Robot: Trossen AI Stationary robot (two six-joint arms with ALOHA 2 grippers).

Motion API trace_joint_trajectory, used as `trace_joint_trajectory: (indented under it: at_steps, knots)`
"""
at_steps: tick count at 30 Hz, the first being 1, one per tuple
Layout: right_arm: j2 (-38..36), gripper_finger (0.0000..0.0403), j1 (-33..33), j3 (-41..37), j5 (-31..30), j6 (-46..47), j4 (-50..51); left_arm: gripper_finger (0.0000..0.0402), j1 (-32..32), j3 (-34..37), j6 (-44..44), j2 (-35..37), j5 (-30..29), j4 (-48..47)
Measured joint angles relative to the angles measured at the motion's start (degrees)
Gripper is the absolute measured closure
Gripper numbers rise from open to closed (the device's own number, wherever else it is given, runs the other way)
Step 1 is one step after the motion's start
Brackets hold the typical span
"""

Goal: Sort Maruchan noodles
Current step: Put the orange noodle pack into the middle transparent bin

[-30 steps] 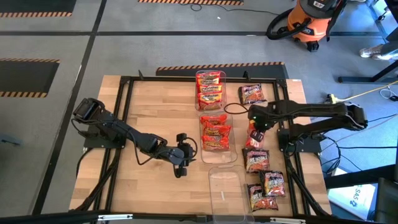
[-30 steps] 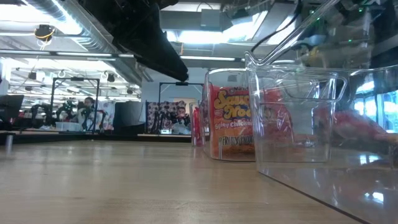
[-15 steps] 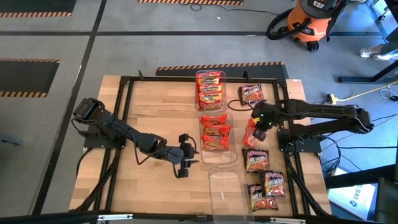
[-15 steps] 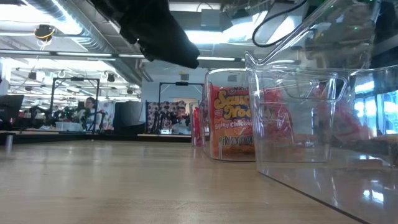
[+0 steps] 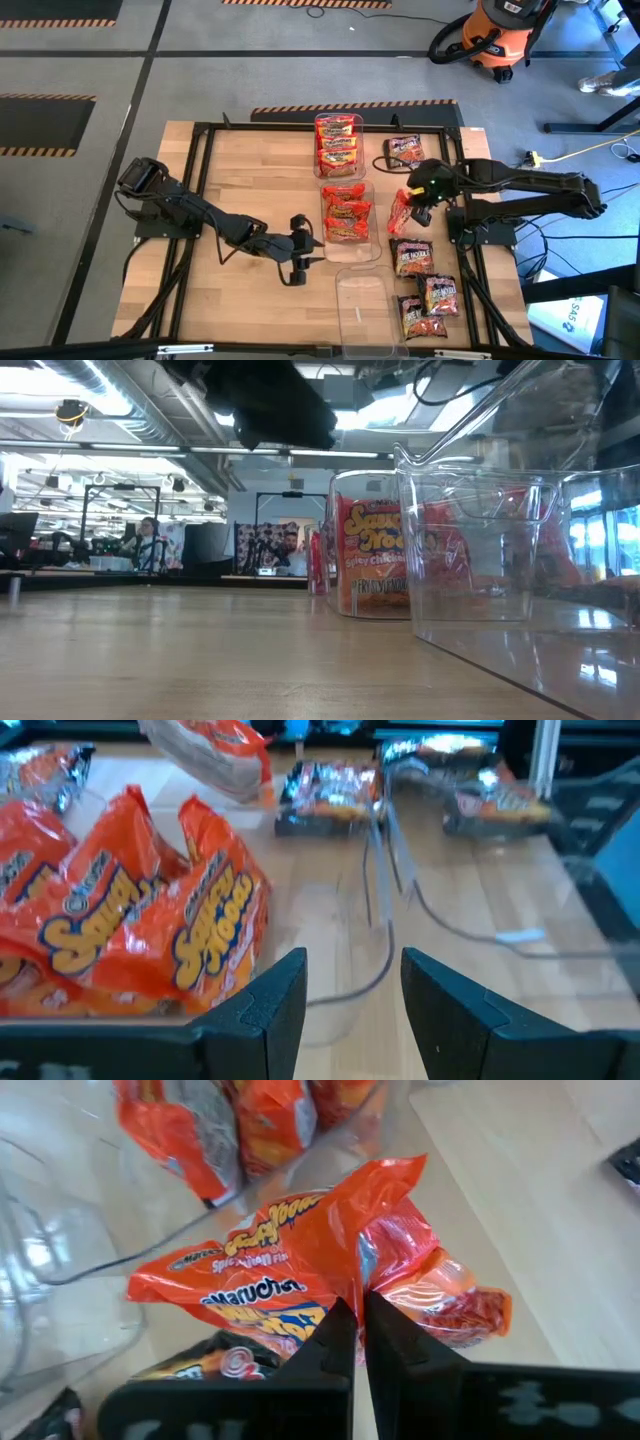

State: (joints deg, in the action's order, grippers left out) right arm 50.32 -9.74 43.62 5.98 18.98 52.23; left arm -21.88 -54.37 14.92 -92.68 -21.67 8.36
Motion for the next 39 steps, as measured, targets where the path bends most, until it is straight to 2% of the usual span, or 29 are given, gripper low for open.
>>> trace_joint_trajectory:
  at_steps: [7,23,28,34,39]
  knots:
    - [-0.7,0.0403,0.0,3.4,0.7,0.0,-0.5,0.0246,0.2,0.0,0.0,0.0,-4.4,4.0]
    - [-0.2,0.0403,0.0,5.3,5.7,-0.3,-16.4,0.0245,4.5,0.0,-0.1,0.0,-4.3,11.4]
    - [0.7,0.0403,0.0,5.3,6.1,-0.3,-20.2,0.0218,7.3,0.0,-3.3,0.0,-1.0,17.4]
    - [3.5,0.0403,0.0,5.4,6.7,0.0,-24.7,0.0171,10.2,0.0,-3.1,0.0,-0.8,20.3]
    - [5.8,0.0403,0.0,5.4,6.7,0.0,-25.8,0.0166,11.5,0.0,-0.3,0.0,-1.3,20.2]
